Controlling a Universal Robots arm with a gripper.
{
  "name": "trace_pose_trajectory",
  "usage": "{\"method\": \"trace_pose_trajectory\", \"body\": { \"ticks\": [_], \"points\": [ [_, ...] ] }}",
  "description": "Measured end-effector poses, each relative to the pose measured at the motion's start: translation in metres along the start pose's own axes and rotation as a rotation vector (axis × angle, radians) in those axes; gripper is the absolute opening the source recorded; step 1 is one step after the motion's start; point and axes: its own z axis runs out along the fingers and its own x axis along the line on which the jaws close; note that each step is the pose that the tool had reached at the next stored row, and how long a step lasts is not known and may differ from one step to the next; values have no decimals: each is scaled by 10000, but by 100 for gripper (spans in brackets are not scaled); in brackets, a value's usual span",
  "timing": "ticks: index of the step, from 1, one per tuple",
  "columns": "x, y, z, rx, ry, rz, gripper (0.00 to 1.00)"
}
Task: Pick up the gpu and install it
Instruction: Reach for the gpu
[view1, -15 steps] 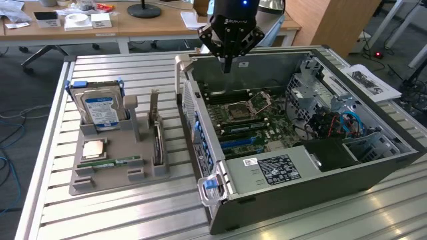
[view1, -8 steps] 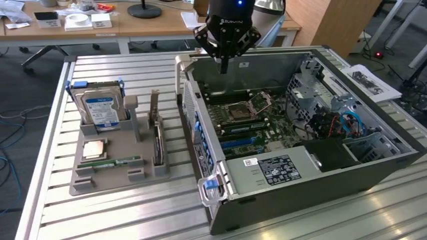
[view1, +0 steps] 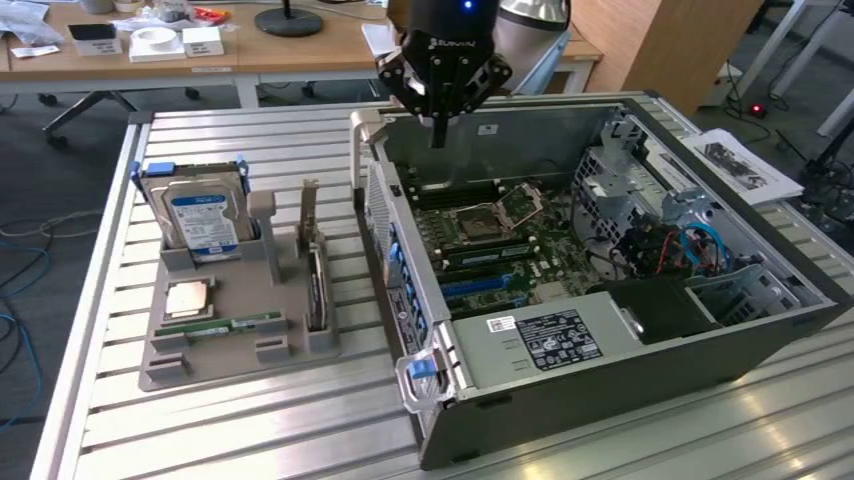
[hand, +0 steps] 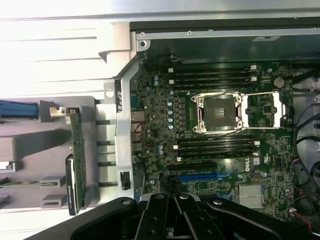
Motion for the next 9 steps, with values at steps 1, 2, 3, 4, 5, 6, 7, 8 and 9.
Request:
{"method": "trace_pose_trajectory", "body": {
  "ticks": [1,2,3,4,5,6,7,8,9],
  "points": [
    [13,-1,0,0,0,0,11],
    [26,-2,-1,0,0,1,11],
    [38,-3,-1,0,0,0,11],
    [52,-4,-1,-1,-1,1,11],
    [65,-5,-2,0,0,1,11],
    [77,-6,-2,0,0,0,11],
    [88,-7,-2,0,0,0,11],
    [100,-7,-3,0,0,0,11],
    [112,-8,-3,0,0,0,11]
  ]
}}
